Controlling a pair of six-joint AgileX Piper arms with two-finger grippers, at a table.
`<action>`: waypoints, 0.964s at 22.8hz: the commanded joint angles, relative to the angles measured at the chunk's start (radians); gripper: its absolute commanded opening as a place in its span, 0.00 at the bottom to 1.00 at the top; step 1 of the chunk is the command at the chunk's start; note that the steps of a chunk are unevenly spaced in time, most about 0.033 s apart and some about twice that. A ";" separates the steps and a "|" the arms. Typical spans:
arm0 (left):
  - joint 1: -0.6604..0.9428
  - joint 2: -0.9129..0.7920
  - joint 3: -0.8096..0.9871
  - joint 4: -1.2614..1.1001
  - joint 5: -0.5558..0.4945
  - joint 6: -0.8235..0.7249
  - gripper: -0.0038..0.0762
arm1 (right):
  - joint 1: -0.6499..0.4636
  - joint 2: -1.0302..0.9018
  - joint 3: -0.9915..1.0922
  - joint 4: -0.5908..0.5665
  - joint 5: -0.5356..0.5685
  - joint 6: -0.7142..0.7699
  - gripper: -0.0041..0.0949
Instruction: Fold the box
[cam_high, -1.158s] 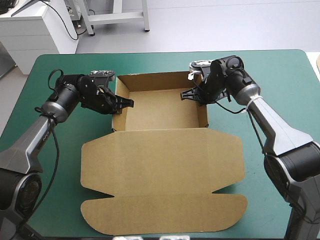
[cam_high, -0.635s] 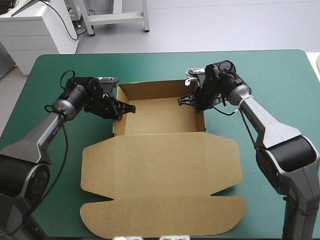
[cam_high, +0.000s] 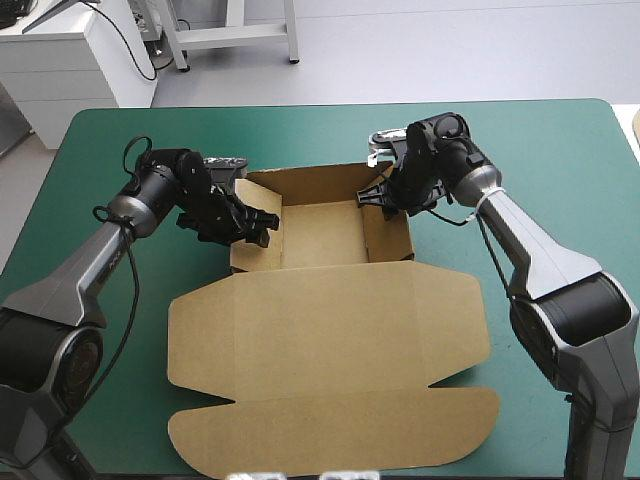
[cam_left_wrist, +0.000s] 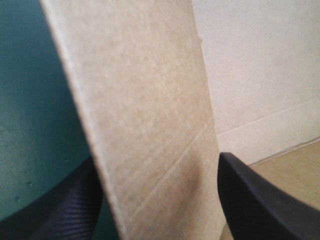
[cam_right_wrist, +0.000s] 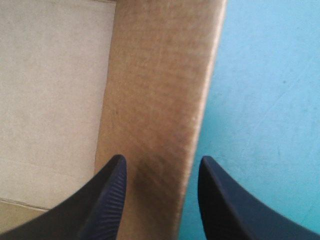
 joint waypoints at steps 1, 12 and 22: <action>-0.006 -0.049 -0.085 -0.014 0.034 0.000 0.65 | 0.003 -0.056 -0.090 -0.037 0.033 -0.010 0.47; -0.006 -0.150 -0.343 0.173 0.203 -0.007 0.58 | 0.002 -0.126 -0.176 -0.075 0.038 -0.021 0.47; -0.006 -0.433 -0.327 0.286 0.203 0.056 0.04 | 0.000 -0.126 -0.176 -0.083 0.038 -0.012 0.47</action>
